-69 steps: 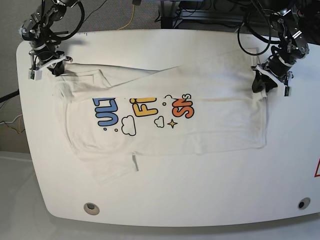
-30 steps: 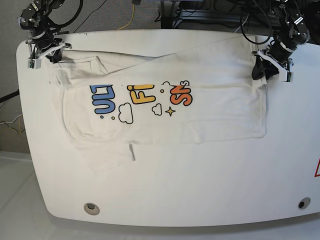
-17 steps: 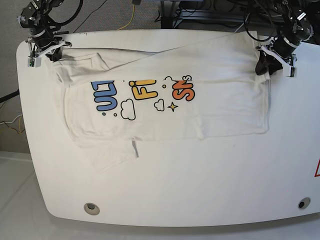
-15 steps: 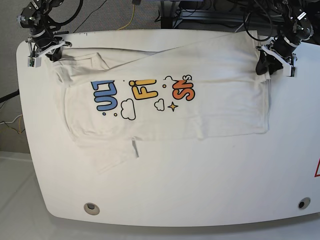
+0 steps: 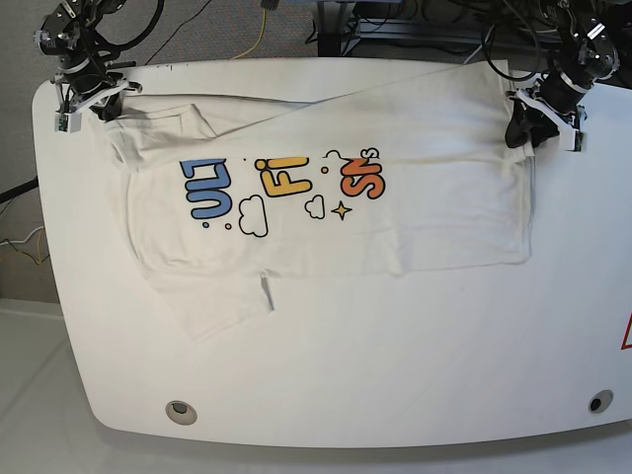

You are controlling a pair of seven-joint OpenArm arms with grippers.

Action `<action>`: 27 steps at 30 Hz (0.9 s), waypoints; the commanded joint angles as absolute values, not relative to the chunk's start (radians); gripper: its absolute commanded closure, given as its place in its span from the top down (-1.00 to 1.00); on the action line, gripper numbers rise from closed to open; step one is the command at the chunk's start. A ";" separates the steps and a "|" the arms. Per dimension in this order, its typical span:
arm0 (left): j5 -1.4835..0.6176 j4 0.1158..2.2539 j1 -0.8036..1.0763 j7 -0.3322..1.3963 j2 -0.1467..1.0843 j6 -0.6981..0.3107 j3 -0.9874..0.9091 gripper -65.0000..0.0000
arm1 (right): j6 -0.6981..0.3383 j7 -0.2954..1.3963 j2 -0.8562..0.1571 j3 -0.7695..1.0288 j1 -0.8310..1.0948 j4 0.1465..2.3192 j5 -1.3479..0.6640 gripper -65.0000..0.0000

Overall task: Fold the T-shirt properly
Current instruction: 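Drag the folded shirt further toward the robot with both grippers, then open both grippers and release the folded edge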

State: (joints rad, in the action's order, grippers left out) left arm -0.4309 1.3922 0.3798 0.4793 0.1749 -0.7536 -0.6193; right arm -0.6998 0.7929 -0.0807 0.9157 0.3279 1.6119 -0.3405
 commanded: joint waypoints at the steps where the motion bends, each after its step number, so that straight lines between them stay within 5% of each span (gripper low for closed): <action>1: -0.257 1.362 0.415 0.676 0.174 -0.698 -0.618 -0.49 | -0.698 0.808 -0.093 0.923 0.334 1.627 -0.329 -0.97; 13: -0.257 1.362 0.409 0.677 0.173 -0.698 -0.613 -0.47 | -0.698 0.808 -0.093 0.923 0.329 1.629 -0.329 -0.95; 16: -0.257 1.362 0.409 0.677 0.173 -0.698 -0.613 -0.34 | -0.698 0.808 -0.093 0.923 0.329 1.629 -0.329 -0.91; 22: -0.259 1.362 0.409 0.677 0.171 -0.698 -0.613 0.42 | -0.698 0.808 -0.093 0.923 0.329 1.629 -0.329 -0.32; 27: -0.262 1.363 0.409 0.677 0.171 -0.698 -0.615 0.79 | -0.698 0.808 -0.093 0.955 0.328 1.638 -0.331 0.32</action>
